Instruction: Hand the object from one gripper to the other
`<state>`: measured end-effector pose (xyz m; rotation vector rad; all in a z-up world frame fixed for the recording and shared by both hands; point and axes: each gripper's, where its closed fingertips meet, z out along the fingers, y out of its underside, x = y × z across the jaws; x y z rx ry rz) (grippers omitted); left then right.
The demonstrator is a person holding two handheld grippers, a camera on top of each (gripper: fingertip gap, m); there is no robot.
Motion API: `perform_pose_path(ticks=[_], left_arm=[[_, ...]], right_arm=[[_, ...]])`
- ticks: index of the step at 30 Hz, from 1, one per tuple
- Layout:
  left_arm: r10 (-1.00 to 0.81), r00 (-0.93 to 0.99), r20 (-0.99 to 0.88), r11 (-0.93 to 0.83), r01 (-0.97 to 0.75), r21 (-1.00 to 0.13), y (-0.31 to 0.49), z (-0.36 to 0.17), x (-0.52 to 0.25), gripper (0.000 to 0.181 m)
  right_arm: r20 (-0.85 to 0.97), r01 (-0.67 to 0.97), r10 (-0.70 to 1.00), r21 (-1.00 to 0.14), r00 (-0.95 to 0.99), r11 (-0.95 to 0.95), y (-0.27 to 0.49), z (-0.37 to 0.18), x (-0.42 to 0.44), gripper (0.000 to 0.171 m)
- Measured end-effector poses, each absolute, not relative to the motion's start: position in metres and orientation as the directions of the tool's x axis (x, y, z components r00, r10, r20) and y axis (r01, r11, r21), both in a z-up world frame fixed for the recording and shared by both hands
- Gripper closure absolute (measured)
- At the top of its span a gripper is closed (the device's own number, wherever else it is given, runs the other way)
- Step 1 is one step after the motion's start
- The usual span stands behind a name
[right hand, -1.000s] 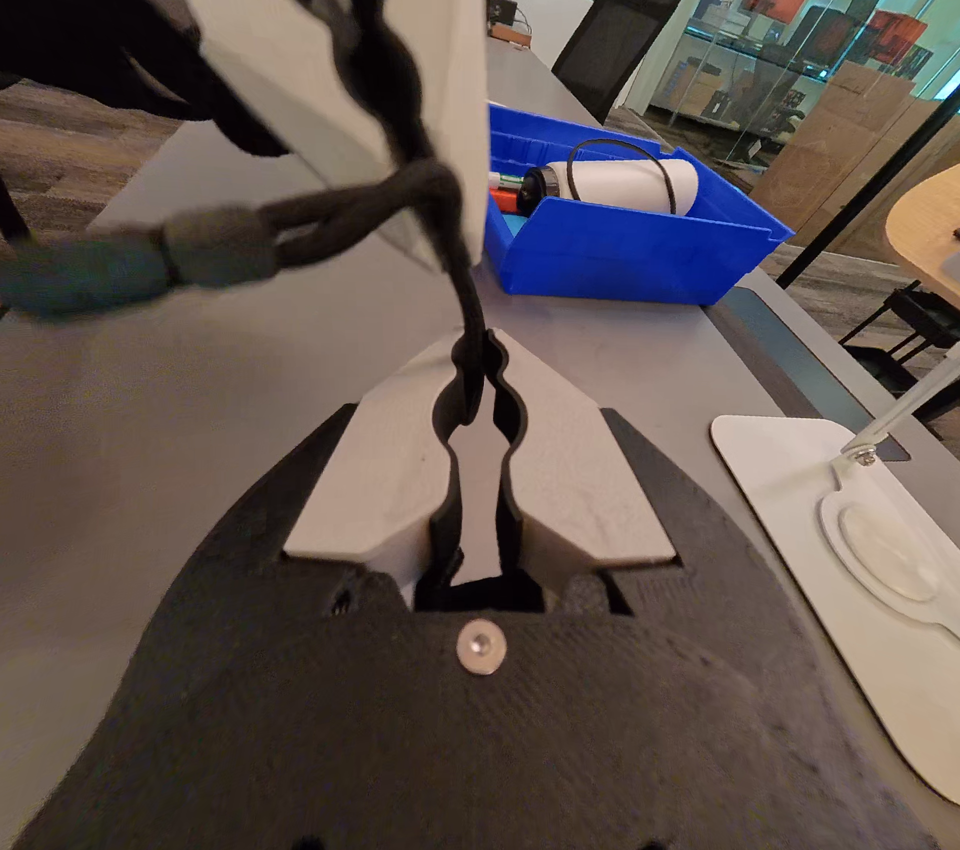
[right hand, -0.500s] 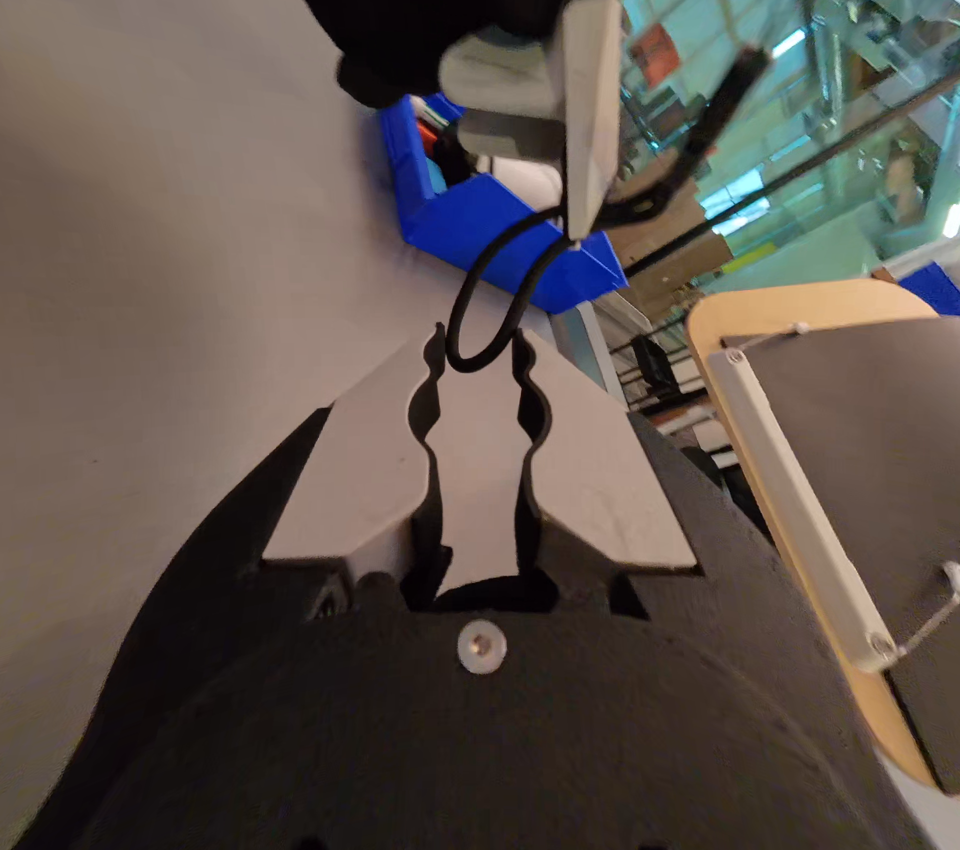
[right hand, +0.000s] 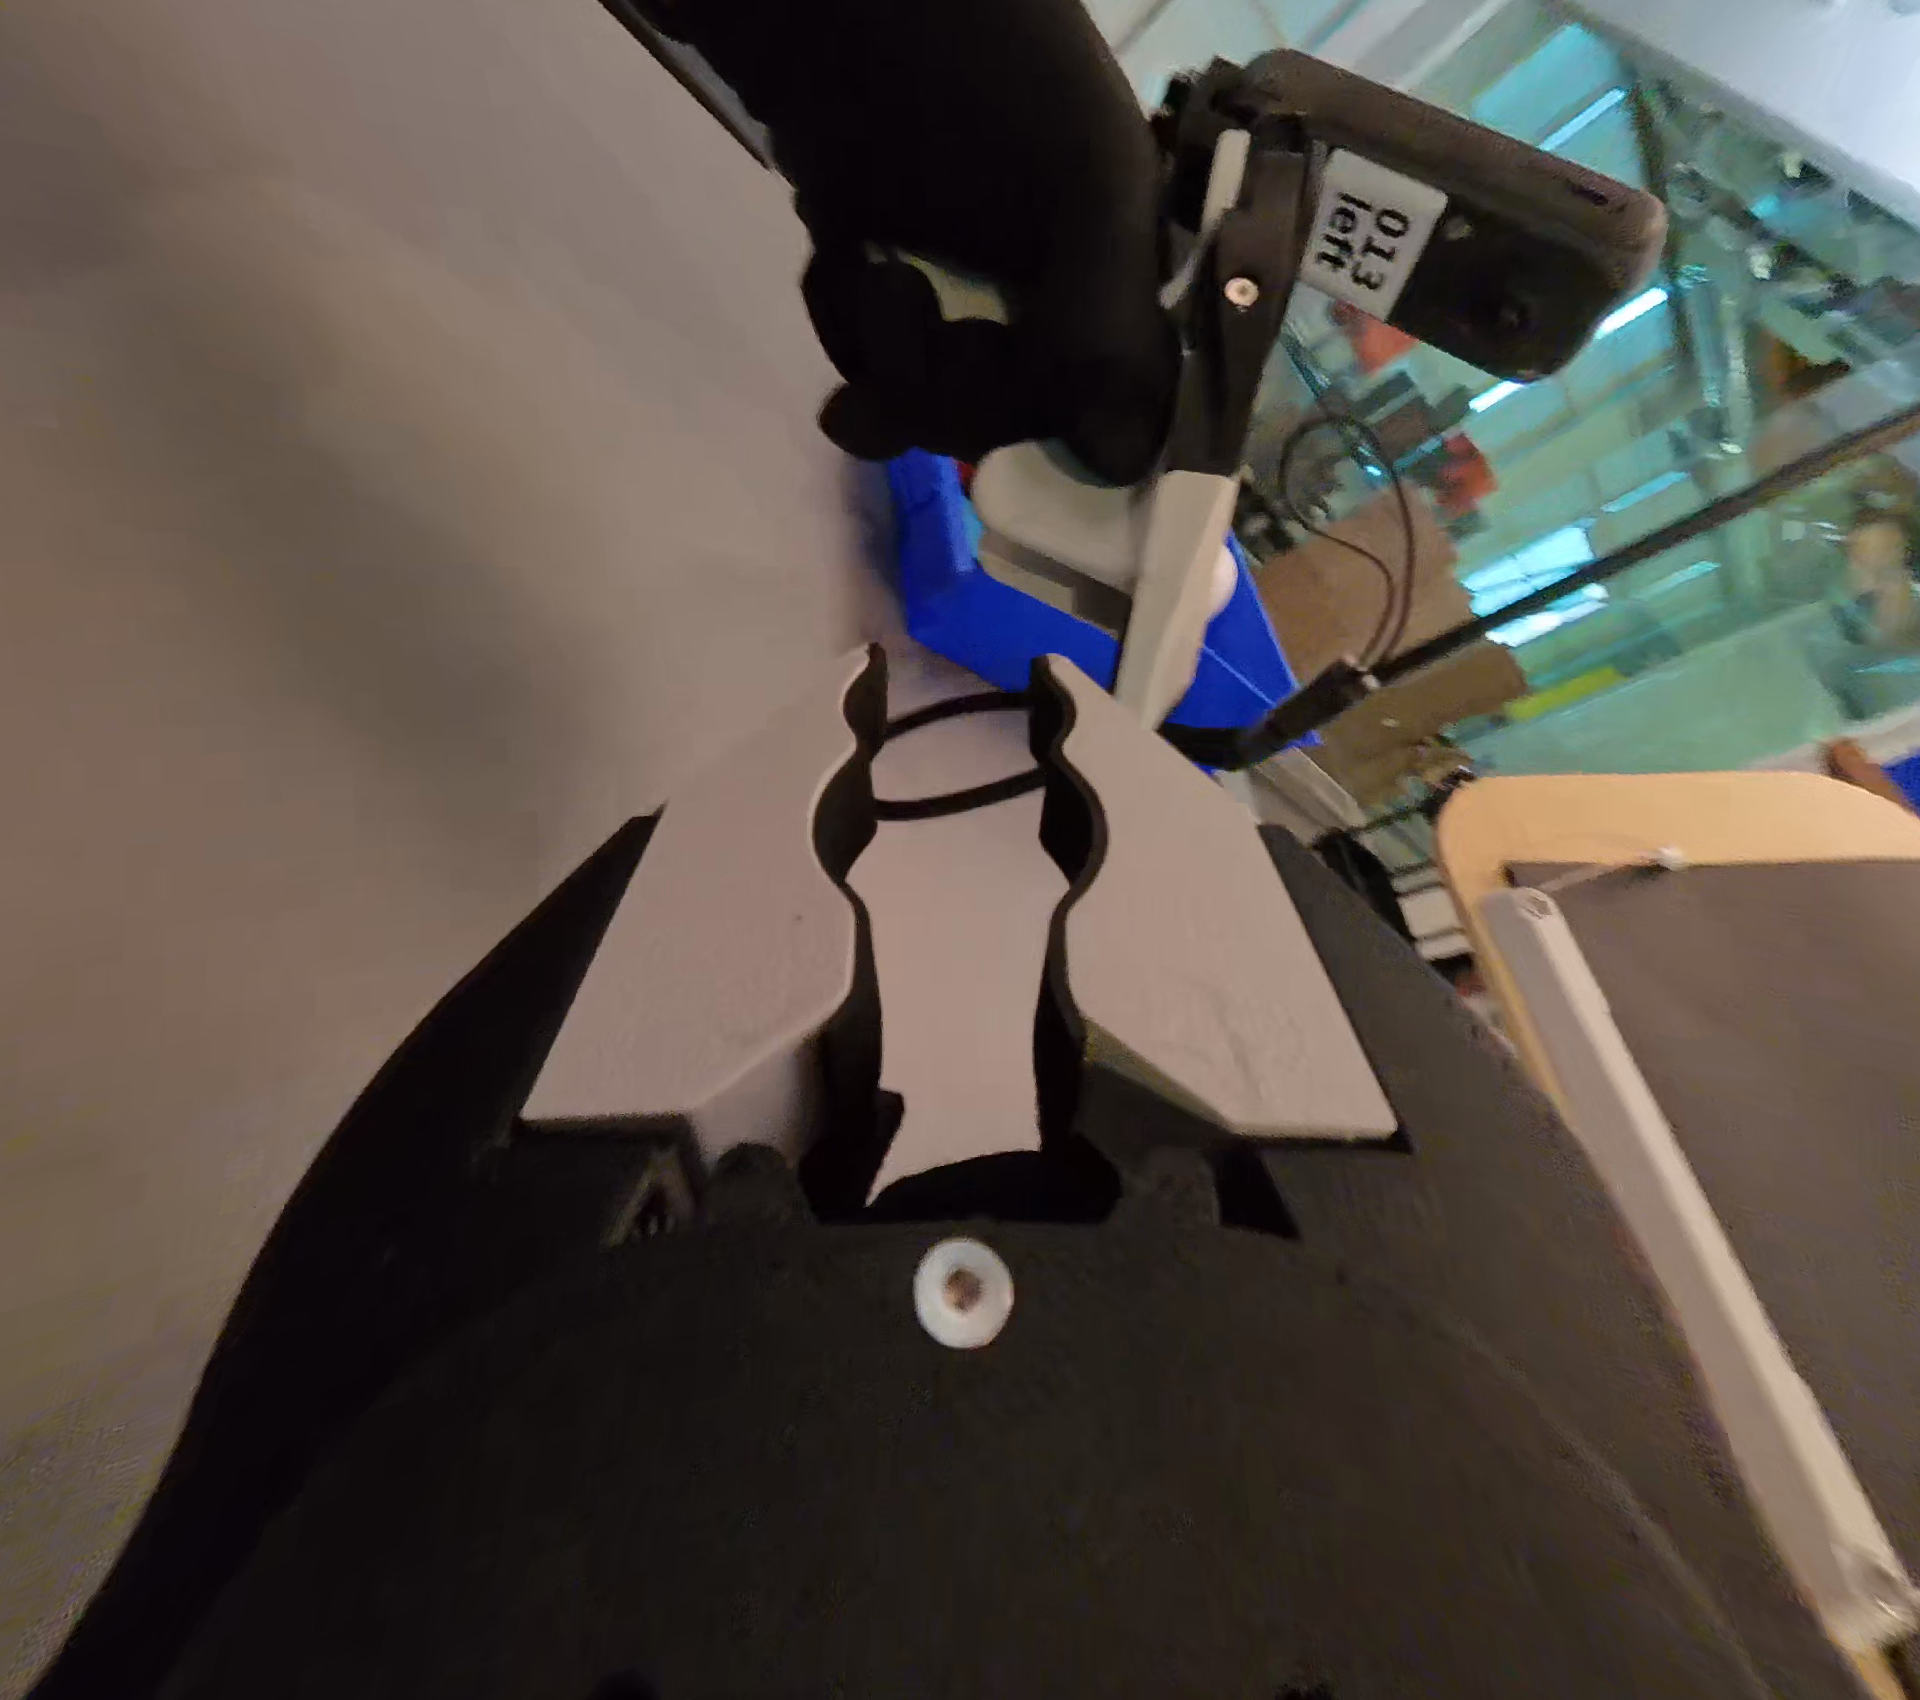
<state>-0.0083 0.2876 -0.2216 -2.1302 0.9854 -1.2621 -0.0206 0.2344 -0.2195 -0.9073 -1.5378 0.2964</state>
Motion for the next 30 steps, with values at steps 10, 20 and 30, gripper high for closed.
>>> perform_pose_path(ticks=[10, 20, 30], left_arm=[[-0.813, 0.229, 0.535, -0.574, -0.466, -0.673, 0.257, -0.23, 0.007, 0.18], [-0.879, 0.143, 0.454, -0.458, -0.515, -0.724, 0.241, -0.224, 0.013, 0.181], [-0.924, 0.11, 0.365, -0.374, -0.449, -0.812, 0.242, -0.21, 0.018, 0.181]], right_arm=[[0.702, 0.379, 0.693, -0.693, 0.163, 0.613, 0.255, -0.212, -0.009, 0.102], [0.544, 0.371, 0.834, -0.797, 0.095, 0.477, 0.251, -0.238, -0.018, 0.087], [0.367, 0.274, 0.92, -0.907, 0.137, 0.321, 0.254, -0.231, -0.019, 0.13]])
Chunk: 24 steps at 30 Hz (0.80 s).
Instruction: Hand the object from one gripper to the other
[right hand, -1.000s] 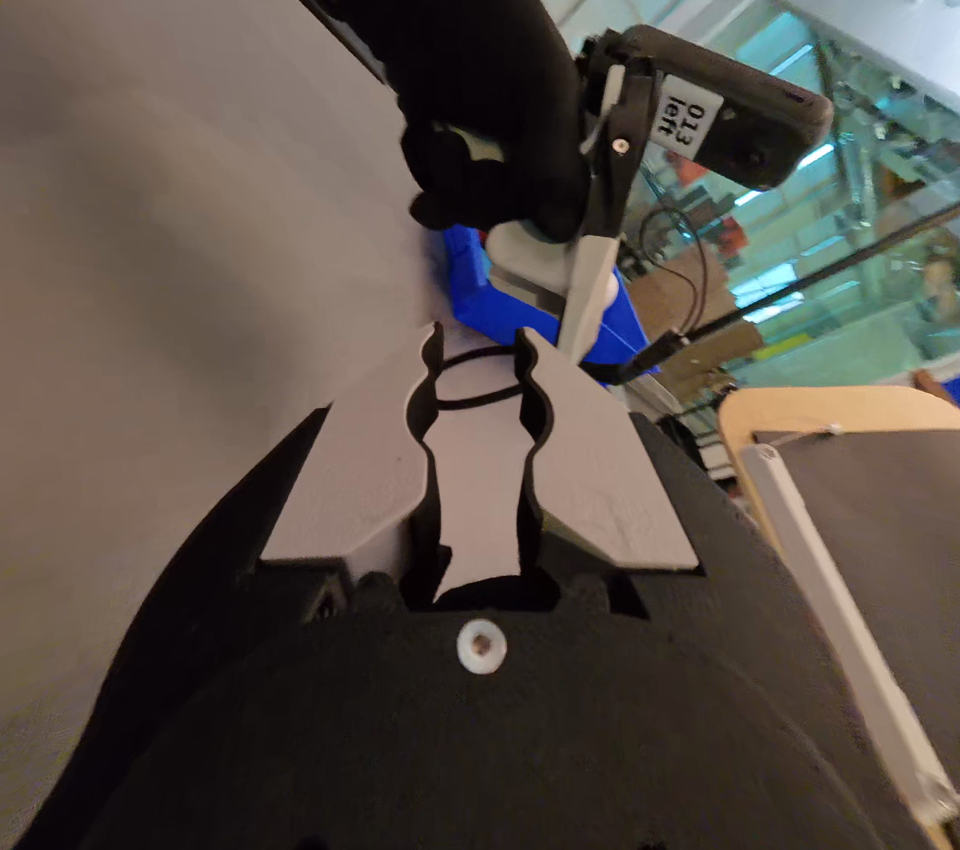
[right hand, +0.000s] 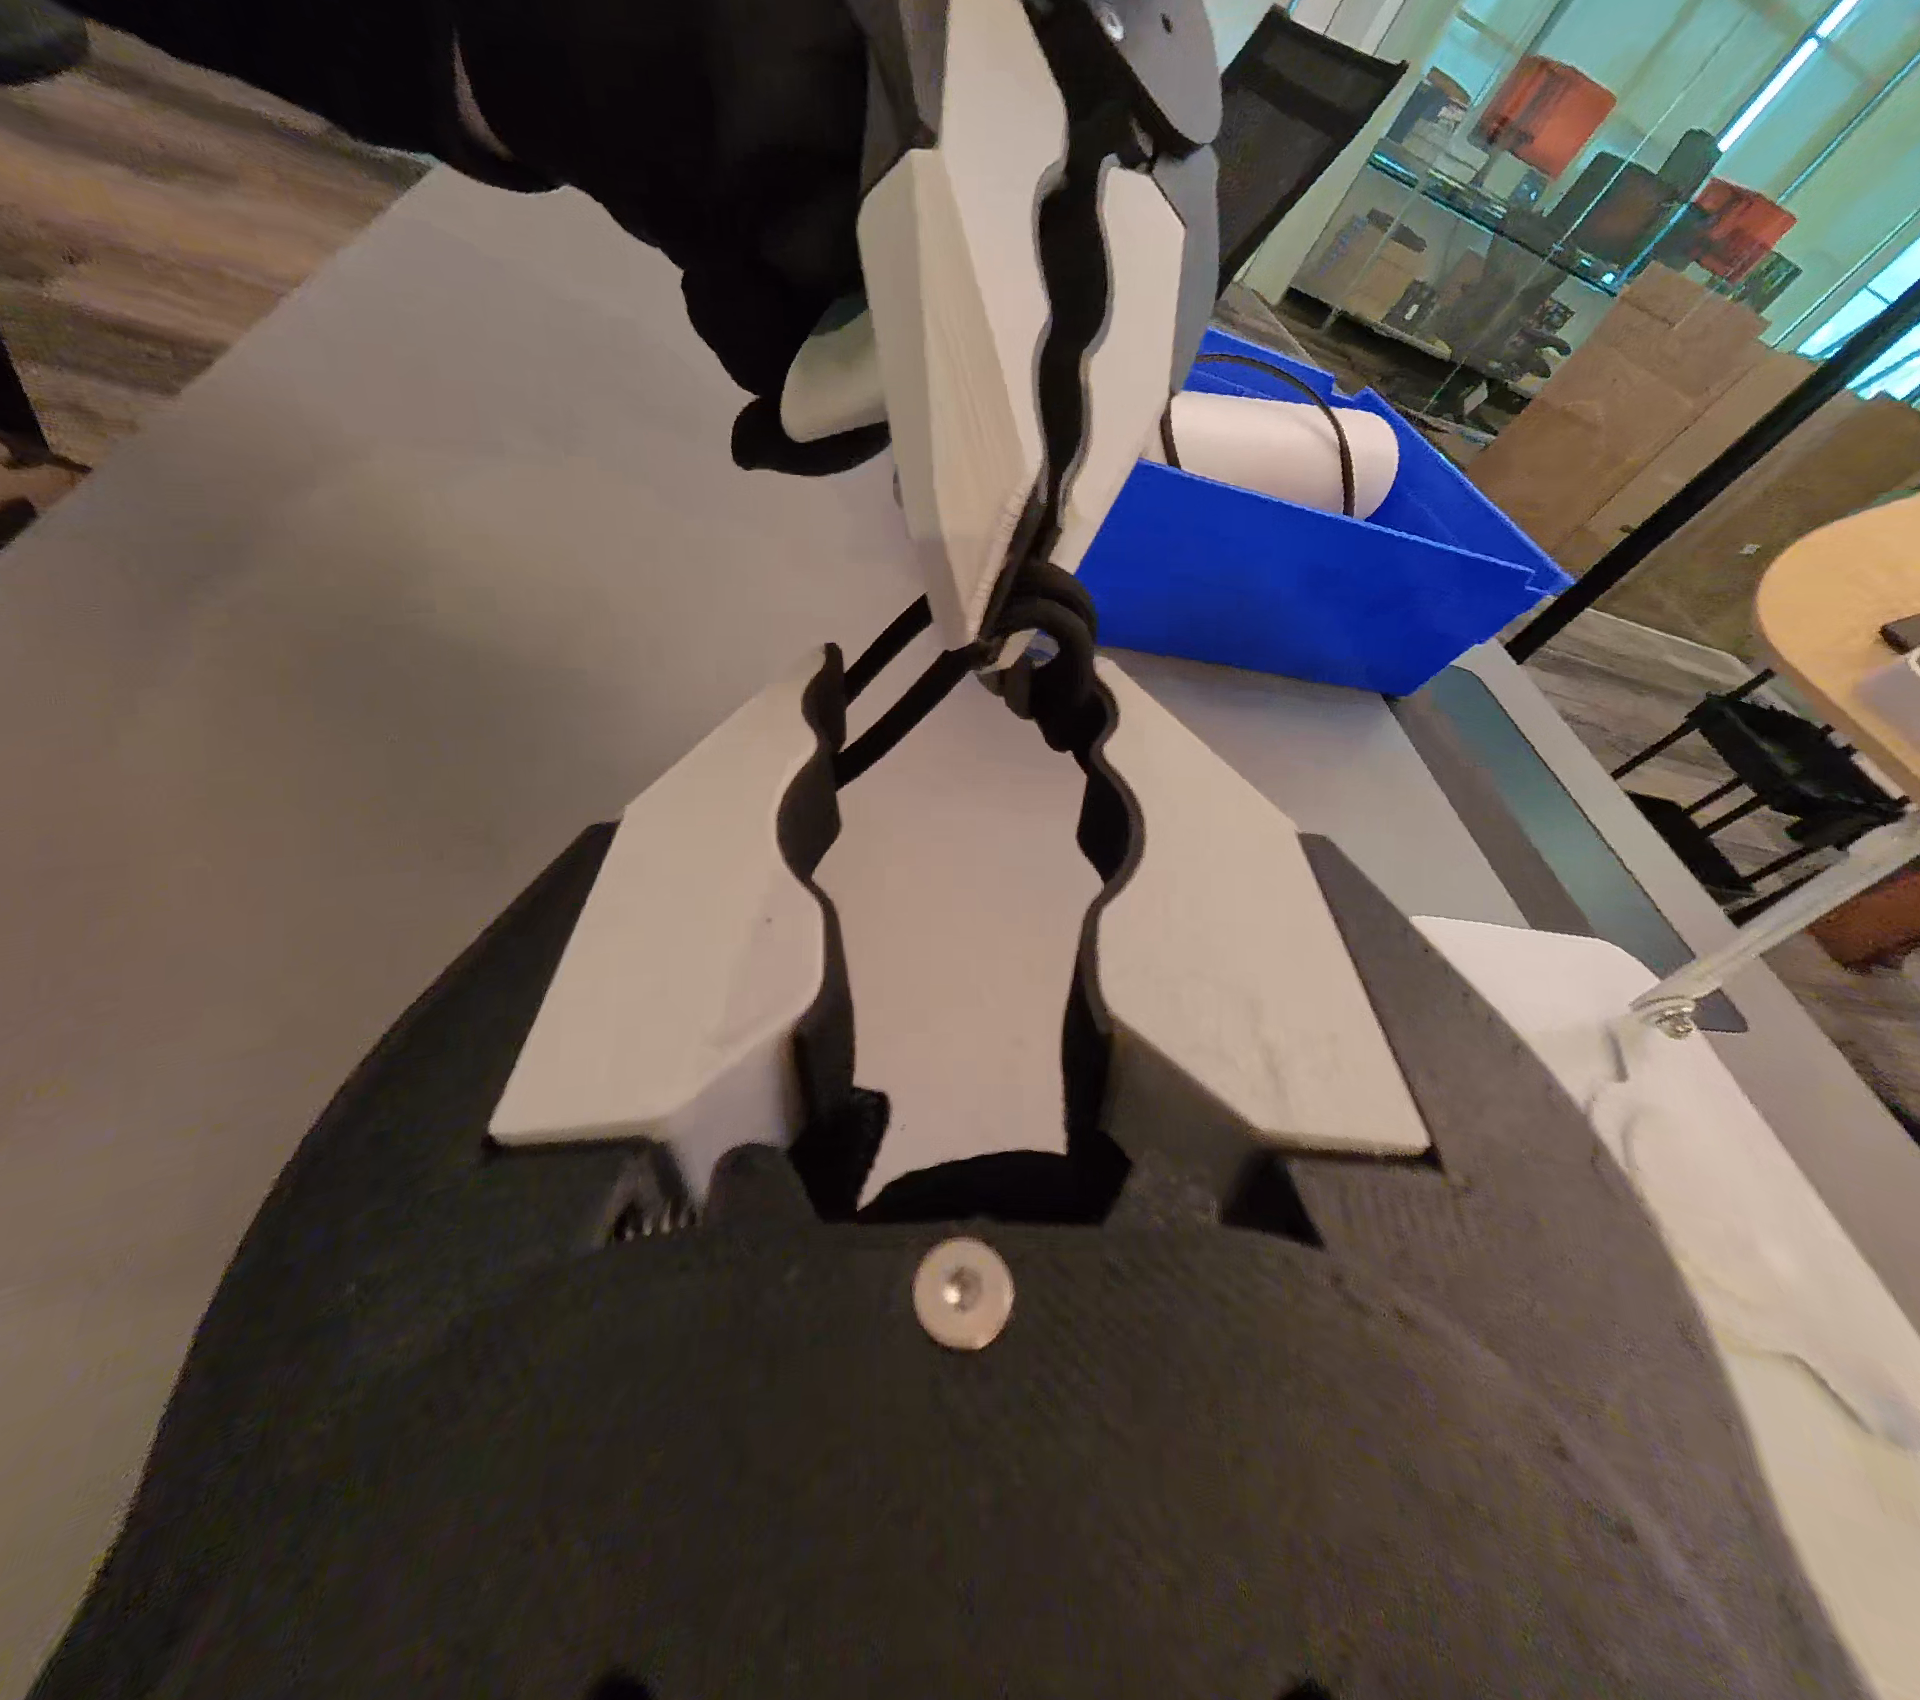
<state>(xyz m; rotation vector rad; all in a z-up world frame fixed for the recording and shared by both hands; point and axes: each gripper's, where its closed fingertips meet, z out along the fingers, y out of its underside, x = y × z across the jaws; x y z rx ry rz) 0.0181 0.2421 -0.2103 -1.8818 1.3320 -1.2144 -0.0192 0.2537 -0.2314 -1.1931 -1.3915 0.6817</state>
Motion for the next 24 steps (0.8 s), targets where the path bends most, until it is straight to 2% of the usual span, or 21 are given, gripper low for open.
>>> perform_pose_path(ticks=[7, 15, 21, 24], left_arm=[[-0.947, 0.103, 0.305, -0.317, -0.47, -0.824, 0.241, -0.21, 0.021, 0.179], [-0.964, 0.118, 0.236, -0.264, -0.461, -0.847, 0.246, -0.202, 0.019, 0.176], [-0.968, 0.161, 0.192, -0.245, -0.442, -0.863, 0.254, -0.195, 0.013, 0.163], [-0.971, 0.2, 0.128, -0.208, -0.455, -0.866, 0.259, -0.194, 0.008, 0.15]], right_arm=[[0.304, 0.275, 0.942, -0.927, 0.142, 0.257, 0.256, -0.236, -0.019, 0.164], [0.249, 0.24, 0.955, -0.949, 0.162, 0.206, 0.259, -0.23, -0.016, 0.167], [0.286, 0.286, 0.94, -0.931, 0.184, 0.227, 0.263, -0.235, -0.016, 0.168], [0.315, 0.341, 0.93, -0.909, 0.189, 0.239, 0.267, -0.242, -0.015, 0.168]])
